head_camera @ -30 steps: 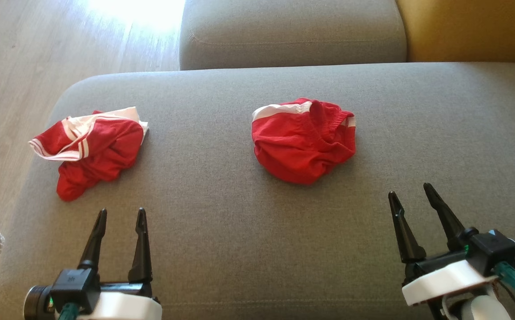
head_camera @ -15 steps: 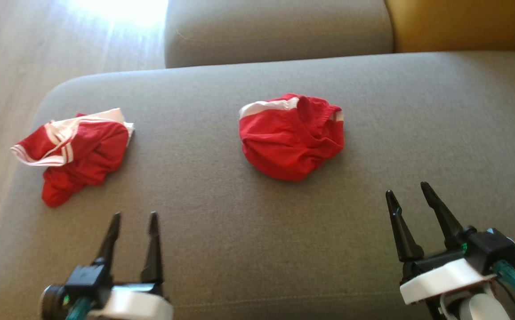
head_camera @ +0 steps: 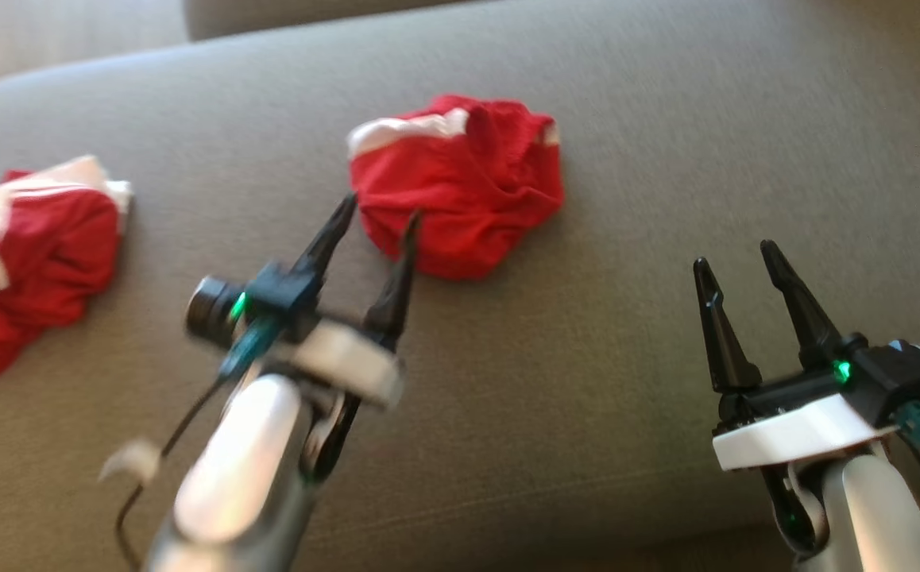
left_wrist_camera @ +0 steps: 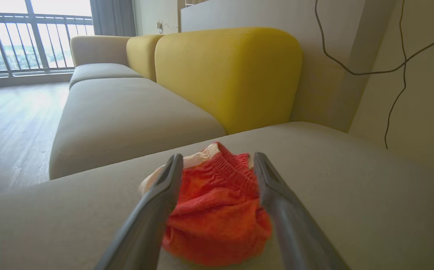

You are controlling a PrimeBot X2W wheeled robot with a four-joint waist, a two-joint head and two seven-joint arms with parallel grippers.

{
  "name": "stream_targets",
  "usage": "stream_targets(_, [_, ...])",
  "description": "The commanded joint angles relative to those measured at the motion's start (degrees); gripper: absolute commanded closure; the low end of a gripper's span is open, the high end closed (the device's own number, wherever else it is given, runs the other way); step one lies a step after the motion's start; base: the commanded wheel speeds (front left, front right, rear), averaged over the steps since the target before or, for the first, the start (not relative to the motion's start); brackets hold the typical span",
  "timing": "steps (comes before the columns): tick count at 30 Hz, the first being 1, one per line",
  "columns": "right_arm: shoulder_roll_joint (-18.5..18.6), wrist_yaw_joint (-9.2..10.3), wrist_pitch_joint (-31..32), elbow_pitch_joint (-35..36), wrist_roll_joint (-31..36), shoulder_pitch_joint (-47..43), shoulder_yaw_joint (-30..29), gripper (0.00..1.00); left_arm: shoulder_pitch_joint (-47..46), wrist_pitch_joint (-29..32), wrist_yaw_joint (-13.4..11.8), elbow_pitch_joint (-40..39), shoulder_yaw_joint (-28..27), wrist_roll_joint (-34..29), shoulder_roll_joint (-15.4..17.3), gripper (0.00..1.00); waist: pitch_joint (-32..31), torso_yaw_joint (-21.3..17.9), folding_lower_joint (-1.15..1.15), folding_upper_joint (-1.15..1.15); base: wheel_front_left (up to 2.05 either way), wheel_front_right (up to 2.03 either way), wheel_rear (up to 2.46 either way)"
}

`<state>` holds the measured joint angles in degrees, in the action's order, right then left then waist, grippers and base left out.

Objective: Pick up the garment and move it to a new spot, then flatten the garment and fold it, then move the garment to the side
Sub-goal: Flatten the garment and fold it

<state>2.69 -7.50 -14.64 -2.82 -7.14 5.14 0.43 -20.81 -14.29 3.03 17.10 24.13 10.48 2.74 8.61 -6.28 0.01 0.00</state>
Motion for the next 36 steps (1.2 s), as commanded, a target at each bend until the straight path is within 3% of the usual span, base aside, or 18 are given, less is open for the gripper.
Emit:
stream_targets(1, [0.2, 0.01, -0.4, 2.1, -0.5, 2.0, 1.3, 0.00, -4.4, 0.6, -0.1, -0.9, -0.8, 0.5, 0.1, 0.00, 3.1, -2.8, -0.01, 0.00, 0.00, 0.00, 0.00])
stream_targets(9, [0.2, 0.01, -0.4, 3.1, -1.4, 4.7, 1.4, 0.00, -19.9, 7.9, -2.1, 6.2, 10.1, 9.8, 0.1, 0.00, 9.2, -6.4, -0.01, 0.00, 0.00, 0.00, 0.00])
stream_targets(17, [0.2, 0.01, -0.4, 4.0, -3.4, 7.0, 1.3, 0.00, -29.6, 12.1, -4.2, 15.5, 18.2, 16.9, 0.1, 0.00, 14.1, -9.0, -0.01, 0.00, 0.00, 0.00, 0.00])
stream_targets(24, [0.2, 0.01, -0.4, 4.1, -4.1, 7.9, 0.5, 0.00, -34.7, 16.4, -6.1, 27.9, 25.3, 12.1, 0.3, 0.00, 15.7, -9.2, -0.01, 0.00, 0.00, 0.00, 0.00])
stream_targets(29, [0.2, 0.01, -0.4, 4.4, -4.8, 8.4, 0.5, 0.00, -36.5, 14.8, -6.2, 33.1, 27.3, 10.0, 0.4, 0.00, 16.0, -8.7, -0.01, 0.00, 0.00, 0.00, 0.00])
stream_targets(30, [0.2, 0.01, -0.4, 4.4, -4.8, 8.4, 0.5, 0.00, -36.8, 13.8, -6.0, 33.5, 27.3, 10.2, 0.4, 1.00, 16.0, -8.6, -0.01, 0.00, 0.00, 0.00, 0.00])
stream_targets(36, [0.2, 0.01, -0.4, 3.9, -4.5, 8.5, 0.6, 0.00, -38.2, 5.1, -3.9, 32.0, 26.5, 12.4, 0.2, 1.00, 14.3, -7.4, -0.01, 0.00, 0.00, 0.00, 0.00])
